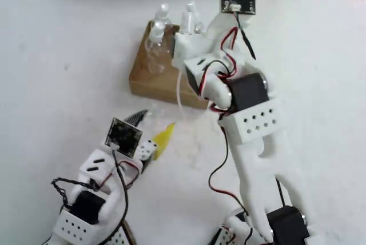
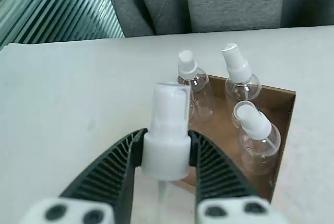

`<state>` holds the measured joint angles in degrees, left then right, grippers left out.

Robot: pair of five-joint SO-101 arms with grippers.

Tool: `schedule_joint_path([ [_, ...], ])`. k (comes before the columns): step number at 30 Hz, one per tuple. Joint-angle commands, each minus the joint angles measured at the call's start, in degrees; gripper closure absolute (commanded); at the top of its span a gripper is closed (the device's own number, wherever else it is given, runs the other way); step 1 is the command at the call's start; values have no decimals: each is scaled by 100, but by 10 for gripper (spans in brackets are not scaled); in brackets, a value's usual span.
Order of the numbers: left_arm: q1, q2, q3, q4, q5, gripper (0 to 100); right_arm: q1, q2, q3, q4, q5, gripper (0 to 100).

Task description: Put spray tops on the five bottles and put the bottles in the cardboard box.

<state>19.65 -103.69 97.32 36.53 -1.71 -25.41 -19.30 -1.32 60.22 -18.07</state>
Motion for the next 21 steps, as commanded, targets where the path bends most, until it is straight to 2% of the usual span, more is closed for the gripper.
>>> schedule_joint_path([
  [1, 84, -119, -35, -97, -53, 977, -13, -198, 369, -971, -70, 981],
  [8, 84, -119, -35, -167, -53, 977, -40, -198, 1046, -2299, -70, 981],
  [15, 84, -119, -35, -167, -53, 977, -48, -198, 1108, -2580, -123, 981],
  [21, 75, -119, -35, -176, -53, 977, -13, -347, 1125, -2563, -1310, 981],
])
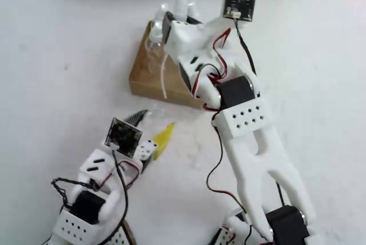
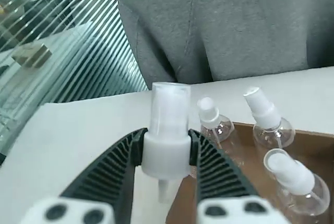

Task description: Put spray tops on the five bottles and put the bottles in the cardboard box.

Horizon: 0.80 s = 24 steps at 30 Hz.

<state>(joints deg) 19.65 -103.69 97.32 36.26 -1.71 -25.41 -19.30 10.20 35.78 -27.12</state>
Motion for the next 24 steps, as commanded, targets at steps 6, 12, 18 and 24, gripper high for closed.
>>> schedule_joint_path([
  [6, -110, -119, -35, -413, -9, 978, -48, -954, 545, -180, -475, 981],
  [12, -224, -110, -35, -484, -9, 978, -48, -1613, 1714, -1279, -475, 981],
  [18, -224, -110, -35, -457, -9, 978, -48, -1965, 2699, -2897, -475, 981],
  [24, -215, -110, -35, -448, -9, 978, -40, -2035, 2875, -3310, -475, 981],
])
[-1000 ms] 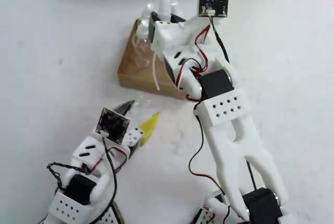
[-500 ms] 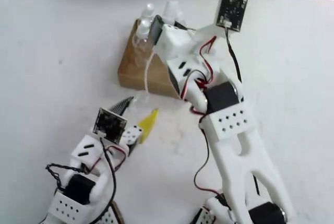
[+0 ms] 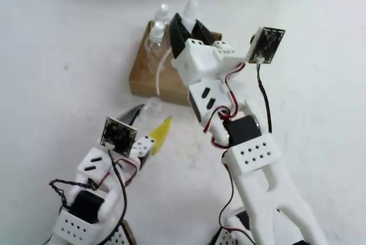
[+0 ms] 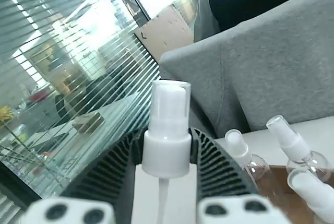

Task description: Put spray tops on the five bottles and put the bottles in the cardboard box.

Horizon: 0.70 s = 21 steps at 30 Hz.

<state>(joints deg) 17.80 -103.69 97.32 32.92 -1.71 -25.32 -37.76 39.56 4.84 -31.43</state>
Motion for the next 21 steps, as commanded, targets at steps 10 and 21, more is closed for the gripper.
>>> schedule_joint_path([
  [10, -66, -110, -35, -114, -9, 978, -171, -769, 18, 330, -44, 981],
  [21, -66, -110, -35, -123, -9, 978, -312, -822, 668, -180, -35, 981],
])
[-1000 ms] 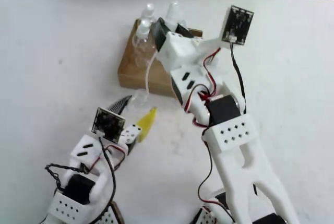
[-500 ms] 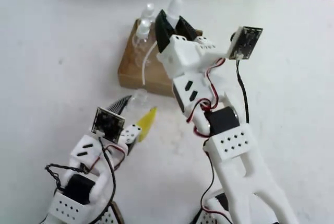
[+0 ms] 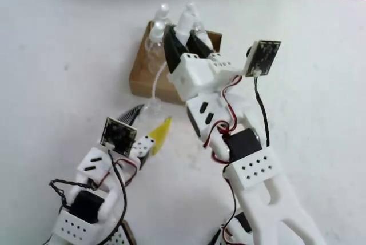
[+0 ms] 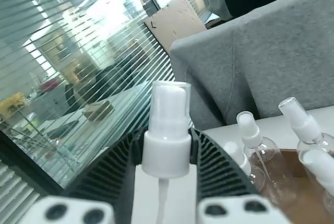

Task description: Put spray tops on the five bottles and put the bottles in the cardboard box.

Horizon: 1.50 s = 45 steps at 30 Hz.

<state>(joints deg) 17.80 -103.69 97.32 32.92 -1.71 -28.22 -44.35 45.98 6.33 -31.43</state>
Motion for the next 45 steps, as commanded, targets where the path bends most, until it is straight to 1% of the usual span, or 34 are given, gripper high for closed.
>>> schedule_joint_path([
  [1, -66, -110, -35, -123, -9, 978, -22, -163, 70, -391, -35, 981],
  [10, -57, -110, -35, -105, -26, 978, -13, -180, 88, -848, 0, 981],
  [13, -66, -110, -35, -105, -26, 978, 4, -180, 88, -848, 9, 981],
  [18, -66, -110, -35, -105, -26, 978, 259, -180, 97, -848, -26, 981],
  [34, -75, -110, -35, -114, -35, 978, 242, -207, 440, -831, -44, 981],
  [45, -75, -110, -35, -114, -44, 978, -154, -224, 976, -813, -44, 981],
])
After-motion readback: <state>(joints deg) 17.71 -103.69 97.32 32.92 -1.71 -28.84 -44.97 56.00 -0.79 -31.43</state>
